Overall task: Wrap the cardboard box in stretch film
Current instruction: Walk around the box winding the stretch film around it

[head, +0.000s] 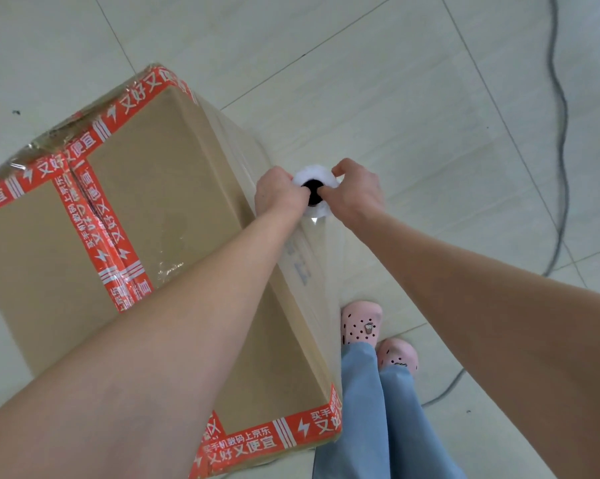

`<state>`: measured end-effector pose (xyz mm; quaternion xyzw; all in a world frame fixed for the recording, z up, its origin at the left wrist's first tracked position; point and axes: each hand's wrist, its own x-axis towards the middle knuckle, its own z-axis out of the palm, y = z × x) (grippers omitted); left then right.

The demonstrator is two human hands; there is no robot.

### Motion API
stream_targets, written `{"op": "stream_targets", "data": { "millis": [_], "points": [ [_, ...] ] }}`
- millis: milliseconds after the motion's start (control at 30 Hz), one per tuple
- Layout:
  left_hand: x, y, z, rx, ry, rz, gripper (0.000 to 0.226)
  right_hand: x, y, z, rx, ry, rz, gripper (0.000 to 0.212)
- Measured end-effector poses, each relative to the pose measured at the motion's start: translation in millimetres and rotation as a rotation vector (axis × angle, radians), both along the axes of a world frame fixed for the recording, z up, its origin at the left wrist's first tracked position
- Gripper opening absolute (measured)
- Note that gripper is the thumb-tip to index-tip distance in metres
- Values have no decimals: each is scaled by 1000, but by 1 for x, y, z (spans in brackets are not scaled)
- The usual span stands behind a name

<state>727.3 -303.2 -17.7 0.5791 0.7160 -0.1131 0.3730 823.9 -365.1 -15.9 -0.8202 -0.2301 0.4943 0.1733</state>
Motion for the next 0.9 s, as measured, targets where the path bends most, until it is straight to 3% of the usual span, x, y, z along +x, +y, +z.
{"op": "stream_targets", "data": {
  "millis": [167, 300, 400, 633, 767, 900],
  "points": [
    [9, -6, 7, 22, 39, -354, 26, 7, -2, 1, -17, 23, 3, 28],
    [19, -11, 4, 84, 76, -589, 26, 9, -8, -3, 2, 21, 22, 32],
    [25, -8, 2, 116, 126, -636, 22, 13, -6, -4, 3, 11, 64, 36],
    [31, 6, 4, 115, 116, -533, 12, 27, 16, -5, 29, -111, 363, 36],
    [29, 17, 0, 95, 131, -239, 11, 31, 41, -3, 90, -177, 526, 35],
    [18, 31, -3, -9, 82, 155, 14, 26, 56, -3, 54, -35, 363, 35]
  ]
}}
